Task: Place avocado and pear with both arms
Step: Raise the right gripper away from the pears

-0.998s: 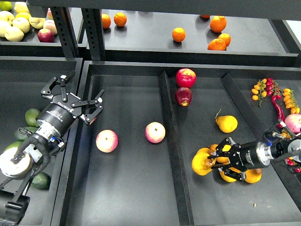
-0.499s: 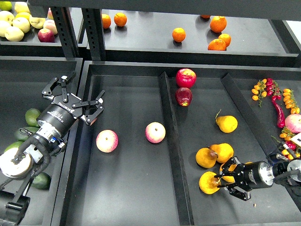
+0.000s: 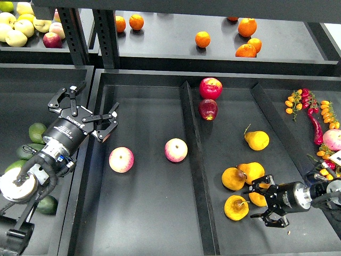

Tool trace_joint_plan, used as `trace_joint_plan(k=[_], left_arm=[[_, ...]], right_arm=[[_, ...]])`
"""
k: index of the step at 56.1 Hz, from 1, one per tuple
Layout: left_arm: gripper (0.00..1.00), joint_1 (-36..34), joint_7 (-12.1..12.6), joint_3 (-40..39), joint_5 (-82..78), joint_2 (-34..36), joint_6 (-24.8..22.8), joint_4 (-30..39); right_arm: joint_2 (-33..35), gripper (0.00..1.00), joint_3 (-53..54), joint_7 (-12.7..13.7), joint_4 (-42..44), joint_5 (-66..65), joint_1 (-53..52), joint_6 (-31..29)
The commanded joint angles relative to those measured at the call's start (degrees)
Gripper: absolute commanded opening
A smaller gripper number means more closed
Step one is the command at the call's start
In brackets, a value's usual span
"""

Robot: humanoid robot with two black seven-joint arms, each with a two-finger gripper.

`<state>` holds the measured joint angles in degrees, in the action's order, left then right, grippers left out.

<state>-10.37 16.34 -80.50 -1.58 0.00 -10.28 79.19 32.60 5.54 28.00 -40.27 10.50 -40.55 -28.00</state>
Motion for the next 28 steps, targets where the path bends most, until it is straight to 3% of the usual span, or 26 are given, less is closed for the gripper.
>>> trace_joint_plan(k=[1,13,28], left_arm=[[1.00,0.1,0.3,-0.1,0.0,0.0,0.1,0.0],[1.00,0.2,0.2,-0.1,0.0,0.0,0.0,0.0],[1.00,1.3,-0.1,-0.2,0.0,0.0,0.1,0.0]], right_arm=[[2.6,1.00,4.4,0.0,-0.4,1.5,-0.1,0.0],[5.0,1.00,16.0,0.0,-0.3,1.8,0.5,0.0],[0.4,1.00,33.6,0.0,0.5,3.4,3.2,0.0]])
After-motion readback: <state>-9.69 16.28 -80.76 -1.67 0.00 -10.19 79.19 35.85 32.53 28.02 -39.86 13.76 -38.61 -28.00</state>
